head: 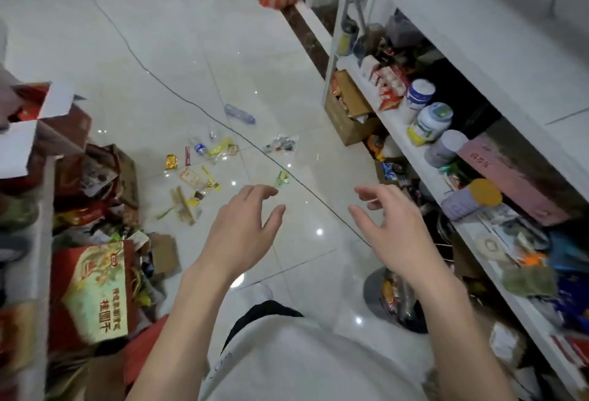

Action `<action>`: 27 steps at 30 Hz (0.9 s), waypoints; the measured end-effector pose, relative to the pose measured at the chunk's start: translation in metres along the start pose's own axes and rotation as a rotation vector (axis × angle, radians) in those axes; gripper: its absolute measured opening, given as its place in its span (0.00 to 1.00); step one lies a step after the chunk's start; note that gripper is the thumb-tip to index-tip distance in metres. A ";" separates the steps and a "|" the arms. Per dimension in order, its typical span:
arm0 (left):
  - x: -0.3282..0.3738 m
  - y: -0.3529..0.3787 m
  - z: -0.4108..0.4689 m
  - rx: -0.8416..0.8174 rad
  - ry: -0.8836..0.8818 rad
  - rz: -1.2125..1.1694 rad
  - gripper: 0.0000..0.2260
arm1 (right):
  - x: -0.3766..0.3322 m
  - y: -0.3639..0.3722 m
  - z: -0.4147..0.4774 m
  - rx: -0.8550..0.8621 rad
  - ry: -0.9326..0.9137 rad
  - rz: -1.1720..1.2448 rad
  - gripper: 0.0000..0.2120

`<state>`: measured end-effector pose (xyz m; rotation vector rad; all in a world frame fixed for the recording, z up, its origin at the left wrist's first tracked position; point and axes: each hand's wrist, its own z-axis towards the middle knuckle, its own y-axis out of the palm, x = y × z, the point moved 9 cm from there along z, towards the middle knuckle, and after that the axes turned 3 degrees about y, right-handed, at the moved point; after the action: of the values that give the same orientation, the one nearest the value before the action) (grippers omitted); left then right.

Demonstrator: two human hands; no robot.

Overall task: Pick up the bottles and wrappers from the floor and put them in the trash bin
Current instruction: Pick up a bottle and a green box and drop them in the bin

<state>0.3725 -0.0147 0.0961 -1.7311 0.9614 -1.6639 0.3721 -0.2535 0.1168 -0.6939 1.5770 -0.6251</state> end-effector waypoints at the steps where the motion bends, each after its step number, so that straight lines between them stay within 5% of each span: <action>1: -0.019 -0.011 0.006 0.008 -0.033 0.004 0.17 | -0.014 0.012 0.013 -0.021 -0.014 -0.007 0.16; 11: -0.139 -0.074 0.073 0.005 -0.166 0.022 0.19 | -0.093 0.084 0.114 -0.111 -0.016 -0.062 0.17; 27: -0.152 -0.080 0.345 -0.067 -0.118 0.083 0.18 | -0.069 0.111 0.349 -0.144 0.094 -0.049 0.19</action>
<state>0.7282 0.1239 0.0393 -1.7870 1.0298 -1.4759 0.7155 -0.1290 0.0423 -0.8229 1.7089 -0.5916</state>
